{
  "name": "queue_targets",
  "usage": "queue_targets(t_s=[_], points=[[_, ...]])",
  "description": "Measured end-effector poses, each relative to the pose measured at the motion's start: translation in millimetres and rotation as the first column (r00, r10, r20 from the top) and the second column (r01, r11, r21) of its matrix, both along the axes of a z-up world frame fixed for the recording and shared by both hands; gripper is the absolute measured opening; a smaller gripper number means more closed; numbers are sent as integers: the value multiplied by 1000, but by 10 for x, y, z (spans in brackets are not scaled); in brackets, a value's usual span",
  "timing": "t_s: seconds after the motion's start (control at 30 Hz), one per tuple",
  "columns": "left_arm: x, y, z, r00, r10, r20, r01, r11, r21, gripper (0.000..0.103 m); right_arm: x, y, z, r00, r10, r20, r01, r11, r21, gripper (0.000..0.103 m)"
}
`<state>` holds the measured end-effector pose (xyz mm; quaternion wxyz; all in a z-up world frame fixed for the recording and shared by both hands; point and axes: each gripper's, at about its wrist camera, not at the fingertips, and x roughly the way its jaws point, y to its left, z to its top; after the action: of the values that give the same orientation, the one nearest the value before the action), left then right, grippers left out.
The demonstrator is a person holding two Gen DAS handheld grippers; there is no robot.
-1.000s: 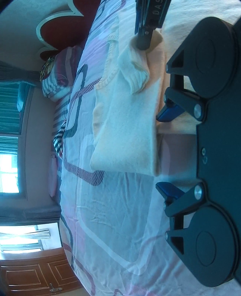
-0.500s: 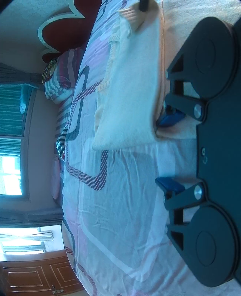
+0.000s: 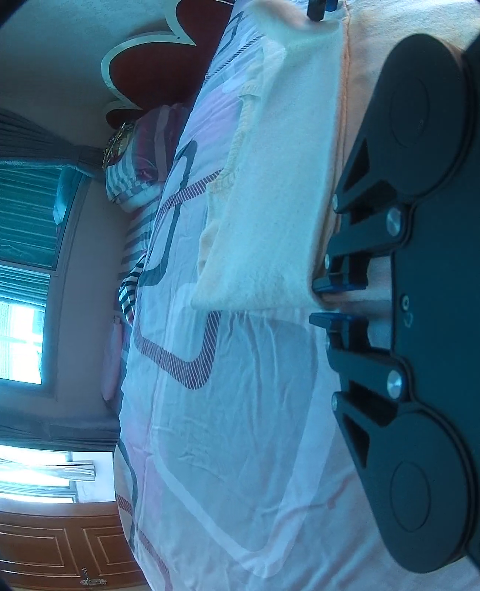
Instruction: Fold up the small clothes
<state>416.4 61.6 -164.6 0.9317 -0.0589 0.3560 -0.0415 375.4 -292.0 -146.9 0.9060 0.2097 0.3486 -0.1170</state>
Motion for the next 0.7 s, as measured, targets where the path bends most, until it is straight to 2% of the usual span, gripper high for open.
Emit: queue_targets(t_s=[0.1, 0.23, 0.33, 0.37, 0.43, 0.5, 0.57, 0.6, 0.63, 0.67, 0.7], points=[[4, 2, -2, 1000, 1, 0, -1, 1000, 0, 10, 2, -77, -41, 999, 32, -8, -31, 998, 61, 35], [-8, 21, 5, 1000, 13, 8, -13, 1000, -13, 10, -7, -72, -57, 999, 27, -20, -26, 998, 49, 36], [-44, 64, 6, 999, 40, 17, -39, 999, -38, 4, -19, -106, -77, 1000, -17, -24, 18, 999, 50, 37], [-50, 81, 4, 998, 59, 15, -58, 998, -40, 0, -7, -118, -80, 999, -26, -20, 27, 998, 62, 39], [-20, 138, -20, 996, 92, -7, -92, 995, -37, 0, 23, -133, -69, 999, -39, -1, 39, 997, 67, 52], [24, 219, -51, 993, 116, -35, -117, 992, -47, 0, 90, -138, -37, 998, -51, 23, 51, 999, 5, 58], [32, 242, -16, 993, 118, -31, -119, 992, -38, 0, 180, -144, -38, 1000, -14, 6, 14, 1000, -9, 58], [30, 241, 2, 993, 113, -27, -114, 993, -38, 0, 204, -159, -41, 1000, 2, 2, -2, 1000, 6, 54], [27, 237, 15, 994, 109, -25, -110, 993, -36, 0, 206, -179, -39, 1000, 8, 10, -8, 1000, 23, 40], [22, 228, 22, 994, 106, -23, -107, 994, -32, 0, 201, -196, -26, 1000, 19, 15, -19, 999, 42, 31], [18, 216, 25, 995, 100, -22, -101, 995, -26, 0, 196, -206, -14, 1000, 28, 10, -28, 998, 49, 15]])
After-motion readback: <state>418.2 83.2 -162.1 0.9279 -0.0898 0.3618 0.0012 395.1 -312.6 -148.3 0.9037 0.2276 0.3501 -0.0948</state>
